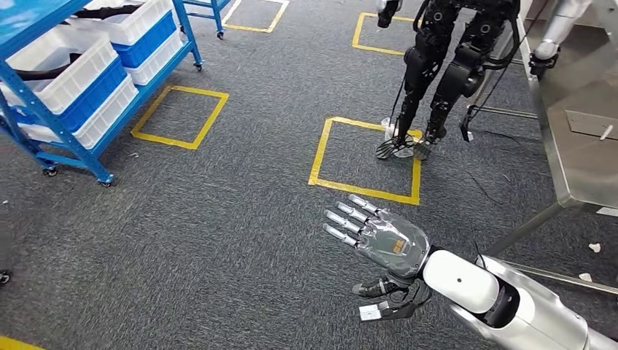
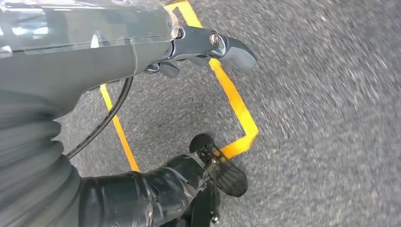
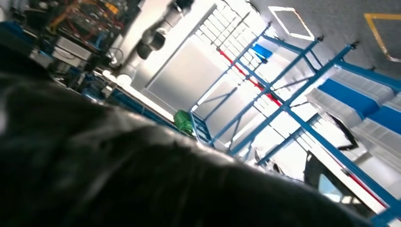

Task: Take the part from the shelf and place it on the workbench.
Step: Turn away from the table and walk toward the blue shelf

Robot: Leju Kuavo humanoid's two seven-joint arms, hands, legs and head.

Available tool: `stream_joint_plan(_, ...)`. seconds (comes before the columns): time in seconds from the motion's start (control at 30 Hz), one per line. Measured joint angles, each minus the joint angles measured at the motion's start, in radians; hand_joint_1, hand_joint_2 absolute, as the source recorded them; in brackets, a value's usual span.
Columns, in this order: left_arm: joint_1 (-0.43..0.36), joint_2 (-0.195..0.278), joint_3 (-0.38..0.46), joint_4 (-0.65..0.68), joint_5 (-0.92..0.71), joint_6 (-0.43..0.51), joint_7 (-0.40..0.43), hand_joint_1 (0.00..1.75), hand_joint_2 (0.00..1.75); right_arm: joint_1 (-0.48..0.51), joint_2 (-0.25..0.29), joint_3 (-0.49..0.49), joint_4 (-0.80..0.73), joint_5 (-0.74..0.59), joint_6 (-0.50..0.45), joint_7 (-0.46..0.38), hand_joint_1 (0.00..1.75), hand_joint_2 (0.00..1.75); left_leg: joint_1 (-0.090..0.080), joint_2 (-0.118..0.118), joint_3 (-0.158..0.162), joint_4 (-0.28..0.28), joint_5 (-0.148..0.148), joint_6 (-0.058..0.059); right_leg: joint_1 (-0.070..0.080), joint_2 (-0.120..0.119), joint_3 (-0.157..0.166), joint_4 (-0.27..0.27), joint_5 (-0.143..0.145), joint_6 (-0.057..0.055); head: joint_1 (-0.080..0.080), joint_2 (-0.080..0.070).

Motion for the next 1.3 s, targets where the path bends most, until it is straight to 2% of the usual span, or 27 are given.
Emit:
stream_joint_plan(0.07,0.002,0.001,0.000,0.000,0.000,0.000,0.000,0.00,1.75,0.000,0.000,0.000,0.000,0.000,0.000,-0.001,0.00,0.00,-0.001,0.029,0.076,-0.130,0.051,0.002,0.000,-0.024,0.000,0.009,-0.007,0.008,0.000,0.000)
stream_joint_plan(0.13,0.001,0.002,0.000,0.000,0.000,0.000,0.000,0.00,1.75,-0.002,0.000,0.000,0.000,0.000,0.000,-0.001,0.00,0.00,-0.005,0.055,0.126,-0.221,0.074,0.011,0.004,-0.045,-0.001,0.020,-0.016,0.018,0.000,0.000)
stream_joint_plan(0.17,0.001,0.002,-0.001,0.000,0.000,-0.001,0.000,0.00,1.75,-0.003,0.000,0.000,0.000,0.000,0.000,-0.001,0.00,0.00,-0.007,0.056,0.129,-0.231,0.073,0.018,0.006,-0.054,-0.001,0.023,-0.018,0.024,0.001,0.000)
stream_joint_plan(0.23,0.002,0.002,-0.001,0.000,0.000,-0.001,-0.001,0.00,1.75,-0.004,0.000,0.000,-0.001,0.000,0.000,-0.001,0.00,0.00,-0.008,0.035,0.128,-0.234,0.079,0.029,0.005,-0.067,0.002,0.024,-0.020,0.033,0.000,0.000)
stream_joint_plan(0.27,0.003,0.003,-0.001,0.000,0.000,-0.001,-0.002,0.00,1.75,-0.005,0.000,0.000,-0.001,-0.001,0.000,-0.001,0.00,0.00,-0.006,0.025,0.129,-0.237,0.082,0.034,0.002,-0.057,0.001,0.030,-0.028,0.038,0.001,0.000)
stream_joint_plan(0.3,0.002,0.003,-0.001,0.000,0.000,-0.001,-0.004,0.00,1.75,-0.007,0.000,0.000,-0.002,-0.002,0.000,-0.001,0.00,0.00,-0.003,0.017,0.130,-0.242,0.085,0.040,-0.001,-0.034,-0.007,0.052,-0.045,0.043,0.001,0.000)
stream_joint_plan(0.37,0.000,0.003,-0.001,0.000,0.001,-0.001,-0.009,0.00,1.75,-0.008,-0.001,0.000,-0.003,-0.004,0.000,-0.001,0.00,0.00,-0.001,0.000,0.130,-0.245,0.090,0.047,-0.007,0.024,-0.053,0.153,-0.102,0.051,0.001,0.000)
stream_joint_plan(0.43,-0.002,0.004,-0.001,0.000,0.001,-0.001,-0.012,0.00,1.75,-0.006,-0.003,0.001,-0.003,-0.005,0.001,-0.001,0.00,0.00,-0.003,-0.021,0.127,-0.245,0.092,0.051,-0.009,0.046,-0.119,0.278,-0.149,0.054,0.001,0.000)
stream_joint_plan(0.47,-0.001,0.004,-0.001,0.000,0.001,-0.001,-0.012,0.00,1.75,-0.006,-0.003,0.001,-0.003,-0.006,0.001,-0.001,0.00,0.00,-0.004,-0.033,0.125,-0.245,0.093,0.051,-0.010,0.049,-0.135,0.305,-0.148,0.054,0.001,0.000)
stream_joint_plan(0.5,-0.001,0.004,-0.001,0.000,0.001,-0.001,-0.012,0.00,1.75,-0.006,-0.003,0.001,-0.003,-0.006,0.001,-0.001,0.00,0.00,-0.004,-0.046,0.125,-0.244,0.094,0.051,-0.010,0.051,-0.132,0.291,-0.127,0.053,0.001,0.000)
stream_joint_plan(0.53,-0.001,0.004,-0.001,0.000,0.001,-0.001,-0.012,0.00,1.75,-0.005,-0.004,0.001,-0.003,-0.006,0.001,-0.001,0.00,0.00,-0.005,-0.059,0.125,-0.244,0.096,0.049,-0.010,0.057,-0.108,0.239,-0.091,0.050,0.001,0.000)
stream_joint_plan(0.6,-0.001,0.003,-0.001,0.000,0.001,-0.001,-0.012,0.00,1.75,-0.006,-0.006,0.001,-0.003,-0.007,0.001,-0.001,0.00,0.00,-0.005,-0.082,0.124,-0.243,0.099,0.043,-0.008,0.097,-0.041,0.095,-0.028,0.040,0.001,0.000)
stream_joint_plan(0.67,0.000,0.002,-0.001,0.000,0.001,-0.001,-0.012,0.00,1.75,-0.008,-0.010,0.001,-0.005,-0.007,0.001,-0.001,0.00,0.00,-0.002,-0.102,0.117,-0.244,0.105,0.033,-0.003,0.126,-0.009,0.024,-0.008,0.033,0.001,0.000)
stream_joint_plan(0.73,0.003,0.002,-0.001,0.000,0.001,-0.001,-0.012,0.00,1.75,-0.011,-0.012,0.001,-0.006,-0.007,0.000,-0.001,0.00,0.00,0.000,-0.123,0.111,-0.249,0.111,0.019,0.000,0.111,-0.008,0.016,-0.005,0.025,0.001,0.000)
stream_joint_plan(0.77,0.004,0.002,-0.001,0.000,0.001,0.000,-0.012,0.00,1.75,-0.012,-0.012,0.001,-0.006,-0.007,0.000,-0.001,0.00,0.00,-0.001,-0.118,0.107,-0.245,0.109,0.014,-0.002,0.098,-0.006,0.009,0.000,0.019,0.001,0.000)
stream_joint_plan(0.83,0.003,0.002,-0.001,-0.001,0.001,0.000,-0.012,0.00,1.75,-0.013,-0.011,0.001,-0.007,-0.009,0.000,-0.001,0.00,0.00,-0.004,-0.069,0.080,-0.193,0.071,0.007,-0.006,0.070,-0.001,-0.006,0.009,0.005,0.000,0.000)
stream_joint_plan(0.87,0.001,0.001,-0.001,-0.001,0.001,-0.001,-0.012,0.00,1.75,-0.013,-0.011,0.001,-0.007,-0.009,0.000,-0.001,0.00,0.00,-0.004,-0.036,0.054,-0.136,0.035,0.004,-0.005,0.056,0.000,-0.009,0.010,0.001,0.000,0.000)
stream_joint_plan(0.9,0.000,0.001,-0.001,-0.001,0.001,-0.001,-0.012,0.00,1.75,-0.013,-0.011,0.001,-0.007,-0.010,0.000,-0.001,0.00,0.00,-0.003,-0.016,0.023,-0.068,-0.002,0.001,-0.003,0.043,-0.001,-0.009,0.010,-0.002,-0.001,0.000)
stream_joint_plan(0.93,0.000,0.001,-0.001,-0.001,0.001,-0.001,-0.012,0.00,1.75,-0.012,-0.011,0.001,-0.007,-0.010,0.001,-0.001,0.00,0.00,-0.002,-0.008,-0.004,-0.007,-0.029,-0.003,-0.001,0.029,-0.003,-0.008,0.010,-0.003,-0.001,0.000)
stream_joint_plan(0.97,0.000,0.001,-0.001,-0.001,0.001,-0.001,-0.012,0.00,1.75,-0.011,-0.011,0.001,-0.007,-0.010,0.001,-0.001,0.00,0.00,-0.001,-0.005,-0.018,0.028,-0.039,-0.005,0.000,0.015,-0.005,-0.006,0.009,-0.003,-0.001,0.000)
stream_joint_plan(1.0,0.001,0.001,-0.001,-0.001,0.001,-0.001,-0.012,0.00,1.75,-0.011,-0.011,0.001,-0.007,-0.010,0.001,-0.001,0.00,0.00,-0.001,-0.002,-0.012,0.024,-0.029,-0.007,0.000,0.002,-0.006,-0.003,0.007,-0.001,-0.001,0.000)
stream_joint_plan(1.07,0.003,0.001,-0.001,-0.003,0.001,0.000,-0.012,0.00,1.75,-0.011,-0.011,0.002,-0.007,-0.010,0.001,-0.001,0.00,0.00,-0.002,0.020,0.059,-0.091,0.027,-0.005,0.000,-0.022,-0.005,0.004,0.001,0.004,-0.001,0.000)
stream_joint_plan(1.13,0.002,0.001,-0.001,-0.005,0.001,-0.001,-0.012,0.00,1.75,-0.011,-0.010,0.002,-0.008,-0.009,0.001,-0.001,0.00,0.00,-0.007,0.054,0.127,-0.210,0.064,0.006,0.005,-0.043,-0.004,0.013,-0.008,0.013,0.000,0.000)
stream_joint_plan(1.17,0.002,0.001,-0.001,-0.005,0.002,-0.001,-0.012,0.00,1.75,-0.012,-0.010,0.002,-0.008,-0.009,0.001,-0.001,0.00,0.00,-0.010,0.062,0.140,-0.236,0.069,0.014,0.007,-0.052,-0.003,0.016,-0.012,0.017,0.000,0.000)
stream_joint_plan(1.23,0.003,0.000,-0.001,-0.007,0.002,0.000,-0.012,0.00,1.75,-0.012,-0.009,0.002,-0.009,-0.009,0.000,-0.001,0.00,0.00,-0.012,0.043,0.139,-0.244,0.071,0.027,0.008,-0.070,0.001,0.017,-0.015,0.027,0.000,0.000)
stream_joint_plan(1.27,0.004,0.000,-0.001,-0.008,0.003,0.000,-0.011,0.00,1.75,-0.013,-0.008,0.002,-0.009,-0.009,0.000,-0.001,0.00,0.00,-0.011,0.033,0.141,-0.248,0.074,0.032,0.005,-0.065,0.003,0.020,-0.019,0.033,0.000,0.000)
stream_joint_plan(1.3,0.004,-0.001,-0.001,-0.010,0.003,0.000,-0.011,0.00,1.75,-0.014,-0.007,0.002,-0.010,-0.009,0.000,-0.001,0.00,0.00,-0.009,0.023,0.143,-0.253,0.077,0.038,0.002,-0.044,-0.001,0.032,-0.030,0.039,0.000,0.000)
